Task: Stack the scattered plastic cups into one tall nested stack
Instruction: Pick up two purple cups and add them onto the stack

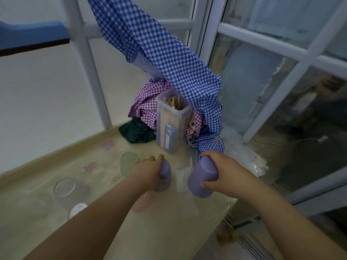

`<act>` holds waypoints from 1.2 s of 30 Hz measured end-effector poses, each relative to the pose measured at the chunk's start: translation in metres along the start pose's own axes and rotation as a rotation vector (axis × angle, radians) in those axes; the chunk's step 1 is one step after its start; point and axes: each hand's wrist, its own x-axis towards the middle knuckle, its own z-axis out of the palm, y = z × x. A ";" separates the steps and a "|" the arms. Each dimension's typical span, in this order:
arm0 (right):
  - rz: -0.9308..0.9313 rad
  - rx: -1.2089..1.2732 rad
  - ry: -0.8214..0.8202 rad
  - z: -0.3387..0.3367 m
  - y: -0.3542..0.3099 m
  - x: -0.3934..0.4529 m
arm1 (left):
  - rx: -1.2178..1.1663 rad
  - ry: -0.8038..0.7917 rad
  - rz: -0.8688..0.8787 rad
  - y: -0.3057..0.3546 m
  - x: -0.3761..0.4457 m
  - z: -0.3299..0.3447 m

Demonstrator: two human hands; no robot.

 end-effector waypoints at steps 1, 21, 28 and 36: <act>-0.016 0.000 0.000 -0.001 -0.004 0.002 | -0.012 0.025 -0.002 0.001 -0.004 -0.004; -0.799 -0.153 -0.152 -0.048 -0.309 0.025 | 0.114 0.746 -0.436 -0.099 -0.295 -0.238; -1.006 -0.080 -0.110 -0.057 -0.395 -0.013 | 0.119 0.945 -0.539 -0.117 -0.416 -0.295; -0.938 0.075 -0.118 -0.039 -0.425 -0.036 | 0.110 0.834 -0.661 -0.155 -0.425 -0.262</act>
